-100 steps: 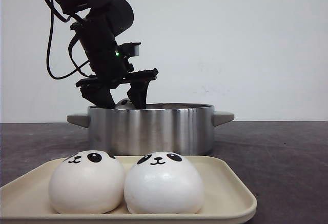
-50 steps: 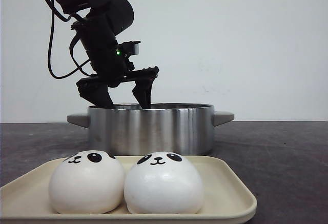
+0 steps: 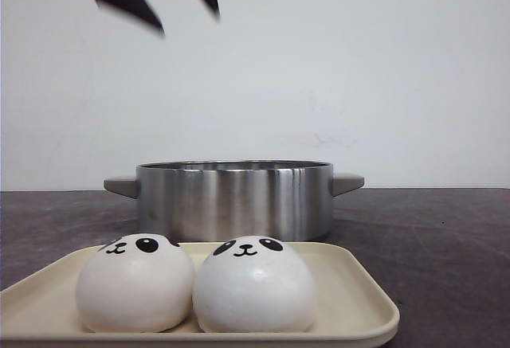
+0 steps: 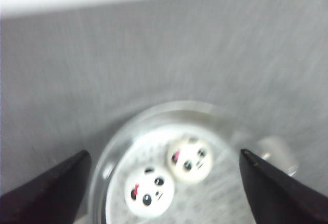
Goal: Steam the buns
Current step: 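Lower the right gripper onto the front bun nearest it and grasp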
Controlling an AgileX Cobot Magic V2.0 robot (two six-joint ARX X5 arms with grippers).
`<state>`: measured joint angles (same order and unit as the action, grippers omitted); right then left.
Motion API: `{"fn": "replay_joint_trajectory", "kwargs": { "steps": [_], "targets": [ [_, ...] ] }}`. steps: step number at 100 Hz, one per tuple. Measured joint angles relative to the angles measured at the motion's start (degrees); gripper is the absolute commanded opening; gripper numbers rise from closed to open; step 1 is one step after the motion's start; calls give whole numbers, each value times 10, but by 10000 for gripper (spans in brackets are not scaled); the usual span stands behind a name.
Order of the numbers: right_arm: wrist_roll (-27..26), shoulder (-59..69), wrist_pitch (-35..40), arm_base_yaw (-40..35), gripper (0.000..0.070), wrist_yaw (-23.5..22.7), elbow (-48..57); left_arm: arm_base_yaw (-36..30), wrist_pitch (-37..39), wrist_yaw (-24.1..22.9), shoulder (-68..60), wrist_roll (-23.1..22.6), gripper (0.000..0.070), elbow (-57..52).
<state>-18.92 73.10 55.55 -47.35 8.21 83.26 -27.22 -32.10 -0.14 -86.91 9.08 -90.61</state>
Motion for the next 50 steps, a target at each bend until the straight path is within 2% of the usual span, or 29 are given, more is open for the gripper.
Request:
{"fn": "replay_joint_trajectory", "kwargs": {
  "steps": [12,16,20,25,30,35,50],
  "targets": [
    [-56,3,-74,-11,9,-45,-117,0,-25,2,76,1,543,-2],
    [-75,6,-90,-15,35,-59,-149,0,-36,3,97,1,544,-2],
    [-93,9,-99,-19,117,-73,-175,0,-46,3,116,1,544,-2],
    [-112,14,-99,-24,280,-87,-198,0,-60,3,140,1,544,-1],
    [-125,20,-93,-30,406,-98,-209,0,-72,3,164,2,544,-1],
    [-134,24,-90,-38,487,-109,-210,0,-82,3,187,4,544,-1],
    [-151,36,-94,-68,495,-146,-210,0,-104,3,248,18,544,-1]
  ]
}}
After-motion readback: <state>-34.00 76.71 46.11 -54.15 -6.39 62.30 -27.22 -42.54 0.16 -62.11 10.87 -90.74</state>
